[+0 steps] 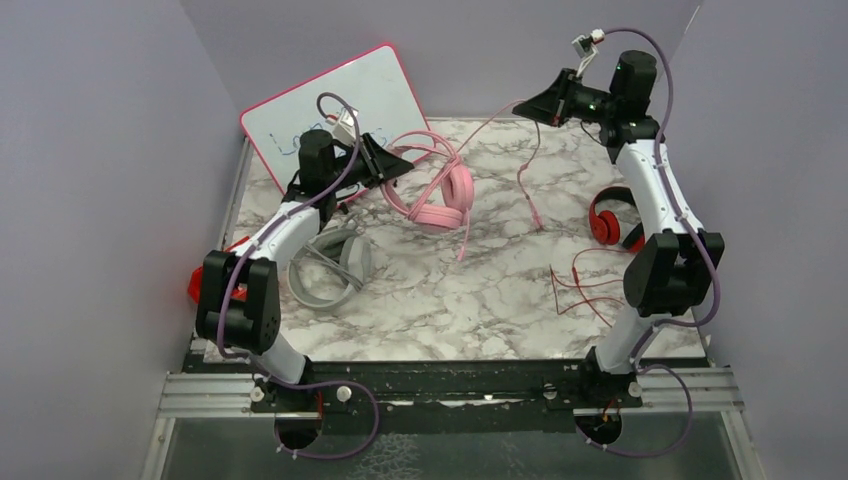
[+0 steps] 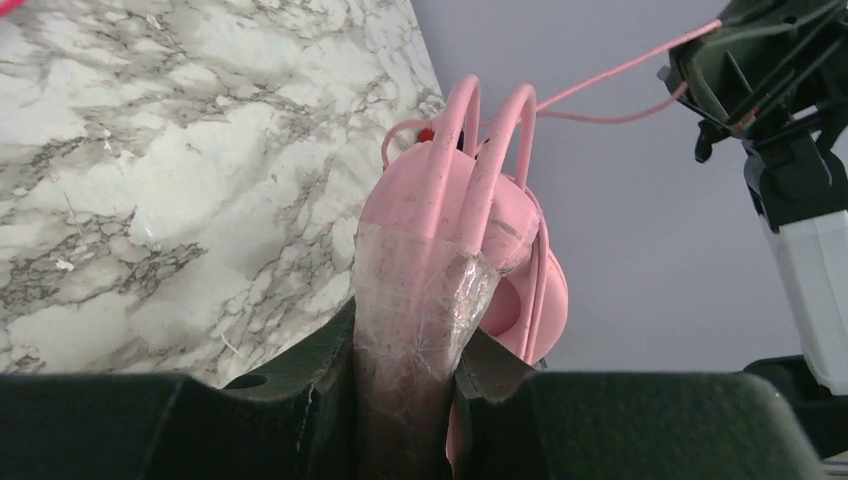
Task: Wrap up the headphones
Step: Wrap the headphones cable around the headphones.
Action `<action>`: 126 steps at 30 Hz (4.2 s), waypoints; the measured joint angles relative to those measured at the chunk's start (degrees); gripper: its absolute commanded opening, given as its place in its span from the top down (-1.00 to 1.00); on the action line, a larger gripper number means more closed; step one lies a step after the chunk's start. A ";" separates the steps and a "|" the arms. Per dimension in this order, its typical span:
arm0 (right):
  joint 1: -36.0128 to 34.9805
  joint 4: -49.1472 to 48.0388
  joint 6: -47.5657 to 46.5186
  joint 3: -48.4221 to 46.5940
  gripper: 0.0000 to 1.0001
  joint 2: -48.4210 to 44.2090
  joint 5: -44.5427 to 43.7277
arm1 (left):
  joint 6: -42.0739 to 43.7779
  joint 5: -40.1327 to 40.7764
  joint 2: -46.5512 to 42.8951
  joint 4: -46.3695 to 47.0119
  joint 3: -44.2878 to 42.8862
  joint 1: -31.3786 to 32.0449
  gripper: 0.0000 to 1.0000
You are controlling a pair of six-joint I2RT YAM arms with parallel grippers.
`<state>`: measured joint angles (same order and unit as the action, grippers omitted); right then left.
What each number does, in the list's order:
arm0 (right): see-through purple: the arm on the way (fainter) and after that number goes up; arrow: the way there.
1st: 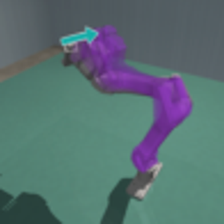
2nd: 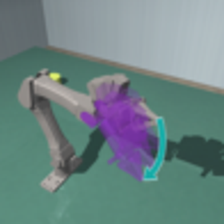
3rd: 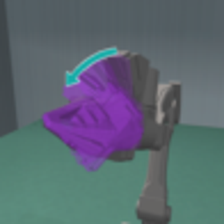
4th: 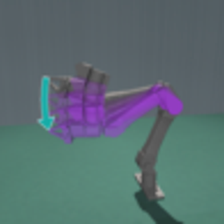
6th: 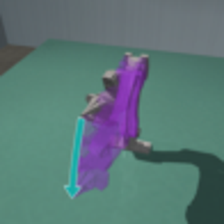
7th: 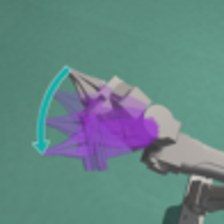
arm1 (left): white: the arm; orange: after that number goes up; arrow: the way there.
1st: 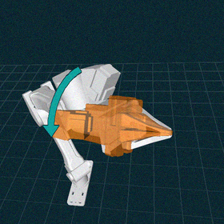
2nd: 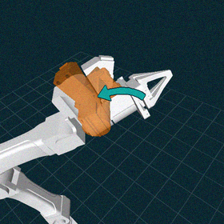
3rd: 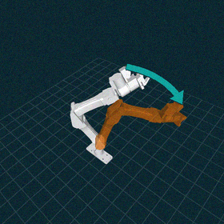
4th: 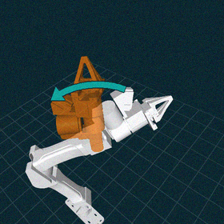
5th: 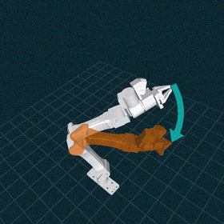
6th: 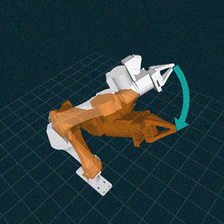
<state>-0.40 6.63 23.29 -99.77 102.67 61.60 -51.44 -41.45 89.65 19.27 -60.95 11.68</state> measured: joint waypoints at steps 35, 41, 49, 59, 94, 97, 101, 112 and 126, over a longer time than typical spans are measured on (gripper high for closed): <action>-34.23 -2.16 11.17 11.65 0.07 -13.16 -33.99 | -9.60 15.69 12.15 18.45 -19.85 2.34 1.00; -36.37 2.56 5.51 12.02 -0.37 -13.53 -34.34 | -14.47 18.99 10.71 21.18 -18.82 2.05 1.00; -37.13 9.35 -2.60 19.91 -0.64 -22.27 -37.18 | -18.95 19.21 10.71 23.10 -20.55 2.05 1.00; -36.79 9.66 -12.41 29.07 -0.78 -33.24 -41.81 | -23.15 19.02 10.58 24.96 -25.38 1.44 1.00; -31.34 -82.97 10.54 50.97 0.66 8.74 -10.93 | -34.67 15.89 6.03 25.64 -32.46 1.14 1.00; -31.61 -86.75 15.26 49.37 0.99 12.92 -11.06 | -34.80 15.78 4.79 25.90 -32.46 1.14 1.00; -31.32 -86.27 16.55 47.10 0.99 13.38 -11.89 | -35.43 14.97 3.67 26.32 -32.41 1.14 1.00; -17.42 -65.81 14.21 30.67 1.00 14.95 -15.72 | -37.57 9.60 -0.83 26.56 -26.77 1.36 1.00; -0.98 -25.73 3.85 -13.27 0.99 21.24 -3.65 | -27.04 3.43 -11.98 16.98 3.41 4.61 1.00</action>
<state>-1.39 -19.09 27.14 -113.03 123.92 57.95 -78.48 -38.02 77.67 36.25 -57.54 16.29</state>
